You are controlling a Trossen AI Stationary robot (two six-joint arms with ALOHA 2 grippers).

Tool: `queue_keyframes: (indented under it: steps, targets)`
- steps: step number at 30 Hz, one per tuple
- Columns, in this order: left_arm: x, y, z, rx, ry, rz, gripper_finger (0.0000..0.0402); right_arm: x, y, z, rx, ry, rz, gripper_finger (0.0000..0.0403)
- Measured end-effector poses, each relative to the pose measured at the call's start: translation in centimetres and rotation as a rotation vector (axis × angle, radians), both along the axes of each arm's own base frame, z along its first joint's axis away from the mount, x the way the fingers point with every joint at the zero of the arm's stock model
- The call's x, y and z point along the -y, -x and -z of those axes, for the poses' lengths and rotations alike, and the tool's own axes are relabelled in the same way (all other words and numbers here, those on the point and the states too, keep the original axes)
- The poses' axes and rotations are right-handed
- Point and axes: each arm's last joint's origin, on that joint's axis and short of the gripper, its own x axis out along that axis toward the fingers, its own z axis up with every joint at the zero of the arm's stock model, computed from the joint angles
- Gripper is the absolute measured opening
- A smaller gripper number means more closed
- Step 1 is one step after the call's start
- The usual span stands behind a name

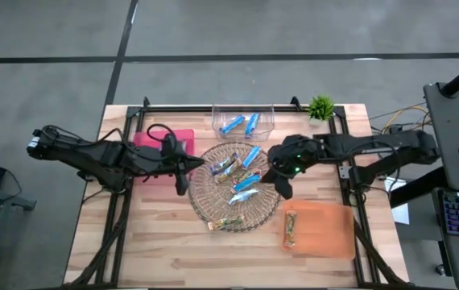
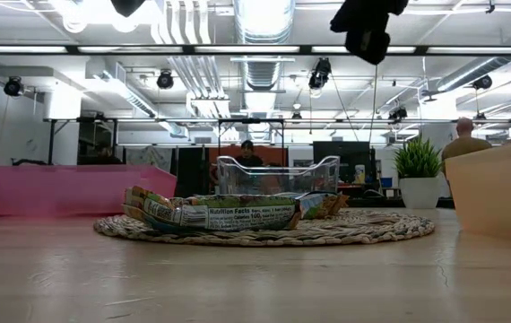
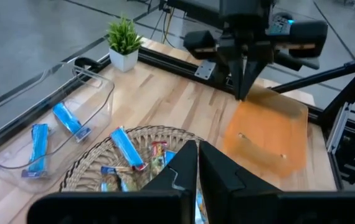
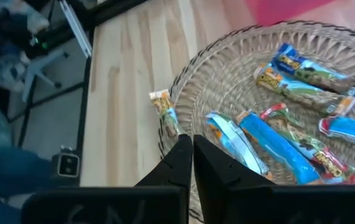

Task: Pick and place Granola Bars by type
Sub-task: Put the yellow granola bar into the orange bin

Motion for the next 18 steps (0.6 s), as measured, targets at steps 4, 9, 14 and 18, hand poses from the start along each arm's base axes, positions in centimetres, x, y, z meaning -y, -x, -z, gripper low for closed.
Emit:
queue_keyframes:
  steps: [4, 9, 14, 18]
  targets:
    - [0.0, 0.0, 0.0, 0.0, 0.0, 0.0, 0.0, -0.4, -1.2, 0.3, -0.011, 0.039, -0.052, 0.0009]
    - [0.0, 0.0, 0.0, -0.004, -0.011, 0.004, 0.0, -1.3, -2.9, 0.1, 0.001, 0.101, -0.132, 0.0009]
    - [0.0, 0.0, 0.0, -0.008, -0.025, 0.01, 0.0, -2.2, -4.4, 0.1, 0.008, 0.138, -0.19, 0.0009]
    - [0.0, 0.1, 0.1, -0.012, -0.026, 0.01, 0.0, -2.9, -5.2, 0.2, 0.008, 0.155, -0.228, 0.0009]
